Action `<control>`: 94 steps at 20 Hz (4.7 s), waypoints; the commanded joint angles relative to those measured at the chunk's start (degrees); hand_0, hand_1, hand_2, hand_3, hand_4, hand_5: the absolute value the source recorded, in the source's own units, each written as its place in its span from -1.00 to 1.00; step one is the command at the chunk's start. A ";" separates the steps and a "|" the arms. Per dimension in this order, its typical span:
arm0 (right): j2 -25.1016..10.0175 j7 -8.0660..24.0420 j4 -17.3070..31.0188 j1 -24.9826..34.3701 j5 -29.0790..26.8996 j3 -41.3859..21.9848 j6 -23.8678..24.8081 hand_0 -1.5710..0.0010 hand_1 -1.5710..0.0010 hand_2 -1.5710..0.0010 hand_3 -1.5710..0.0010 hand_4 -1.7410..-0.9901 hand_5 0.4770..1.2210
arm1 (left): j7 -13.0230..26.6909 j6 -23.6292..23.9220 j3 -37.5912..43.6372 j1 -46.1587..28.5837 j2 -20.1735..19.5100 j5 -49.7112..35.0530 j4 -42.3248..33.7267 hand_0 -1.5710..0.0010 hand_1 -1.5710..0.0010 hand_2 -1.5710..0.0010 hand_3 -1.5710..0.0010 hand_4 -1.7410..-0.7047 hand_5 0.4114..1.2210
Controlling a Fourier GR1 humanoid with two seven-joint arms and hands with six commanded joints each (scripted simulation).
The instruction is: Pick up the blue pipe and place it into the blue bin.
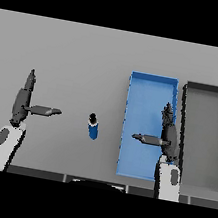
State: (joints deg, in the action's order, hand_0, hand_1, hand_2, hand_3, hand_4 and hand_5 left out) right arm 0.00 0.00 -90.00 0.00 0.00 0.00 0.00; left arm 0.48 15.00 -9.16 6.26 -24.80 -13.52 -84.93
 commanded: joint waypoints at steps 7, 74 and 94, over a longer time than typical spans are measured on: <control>-2.55 -4.34 -3.45 -4.09 2.60 -2.71 -2.36 1.00 1.00 1.00 1.00 0.37 -0.62 | -3.38 -7.10 -2.70 -2.10 -4.28 0.23 -2.56 1.00 1.00 1.00 1.00 0.29 -0.56; -7.19 -5.38 -10.98 -9.78 10.66 -6.66 -2.60 1.00 1.00 1.00 1.00 0.62 -0.65 | -3.75 -21.90 -26.00 7.70 16.09 7.16 -6.88 -0.99 -0.99 -0.99 -0.90 -0.99 0.99; -19.90 13.01 -29.03 1.36 -18.57 -11.46 -23.18 1.00 1.00 1.00 1.00 0.15 -0.93 | -1.77 -22.61 -26.20 8.84 16.13 8.91 -6.65 -1.00 -1.00 -1.00 -0.89 -1.00 1.00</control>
State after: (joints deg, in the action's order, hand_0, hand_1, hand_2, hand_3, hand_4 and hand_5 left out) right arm -19.88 13.02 -119.05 1.43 -18.58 -11.48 -23.20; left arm -1.26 -7.74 -35.37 15.12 -8.67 -4.71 -91.58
